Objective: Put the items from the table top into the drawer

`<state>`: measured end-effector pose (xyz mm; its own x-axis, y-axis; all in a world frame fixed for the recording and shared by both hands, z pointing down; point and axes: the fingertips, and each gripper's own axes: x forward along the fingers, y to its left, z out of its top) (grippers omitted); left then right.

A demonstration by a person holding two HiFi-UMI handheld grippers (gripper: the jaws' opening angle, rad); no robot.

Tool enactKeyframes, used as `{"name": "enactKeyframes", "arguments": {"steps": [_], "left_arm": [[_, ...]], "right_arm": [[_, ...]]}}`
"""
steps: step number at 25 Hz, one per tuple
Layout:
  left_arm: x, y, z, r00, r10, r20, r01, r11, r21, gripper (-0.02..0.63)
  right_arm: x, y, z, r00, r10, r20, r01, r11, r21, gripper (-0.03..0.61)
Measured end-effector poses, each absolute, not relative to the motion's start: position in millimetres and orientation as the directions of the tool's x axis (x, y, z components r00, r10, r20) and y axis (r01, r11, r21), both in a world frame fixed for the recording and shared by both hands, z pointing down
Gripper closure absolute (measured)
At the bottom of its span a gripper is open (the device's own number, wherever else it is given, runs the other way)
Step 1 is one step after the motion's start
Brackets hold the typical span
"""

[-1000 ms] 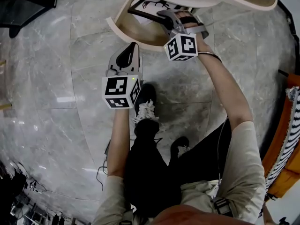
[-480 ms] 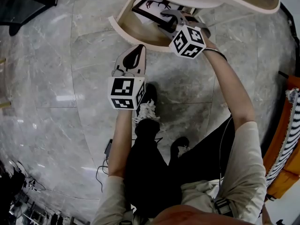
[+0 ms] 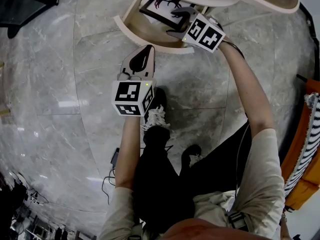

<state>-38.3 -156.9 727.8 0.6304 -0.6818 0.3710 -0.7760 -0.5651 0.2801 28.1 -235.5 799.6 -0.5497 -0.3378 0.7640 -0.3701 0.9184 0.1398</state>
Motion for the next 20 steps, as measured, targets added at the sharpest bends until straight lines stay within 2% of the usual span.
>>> {"name": "enactKeyframes", "arguments": {"steps": [8, 13, 20], "left_arm": [[-38, -158, 728, 0.634, -0.681, 0.365, -0.773, -0.564, 0.290, 0.592], [-41, -162, 730, 0.628, -0.686, 0.367, -0.778, -0.559, 0.286, 0.592], [-41, -162, 734, 0.615, -0.689, 0.383, -0.788, -0.557, 0.264, 0.592]], "right_arm": [[29, -228, 793, -0.610, -0.212, 0.763, -0.366, 0.930, -0.034, 0.293], [34, -226, 791, -0.601, -0.268, 0.753, -0.384, 0.923, 0.022, 0.293], [42, -223, 765, -0.630, -0.447, 0.635, -0.554, 0.832, 0.036, 0.293]]}}
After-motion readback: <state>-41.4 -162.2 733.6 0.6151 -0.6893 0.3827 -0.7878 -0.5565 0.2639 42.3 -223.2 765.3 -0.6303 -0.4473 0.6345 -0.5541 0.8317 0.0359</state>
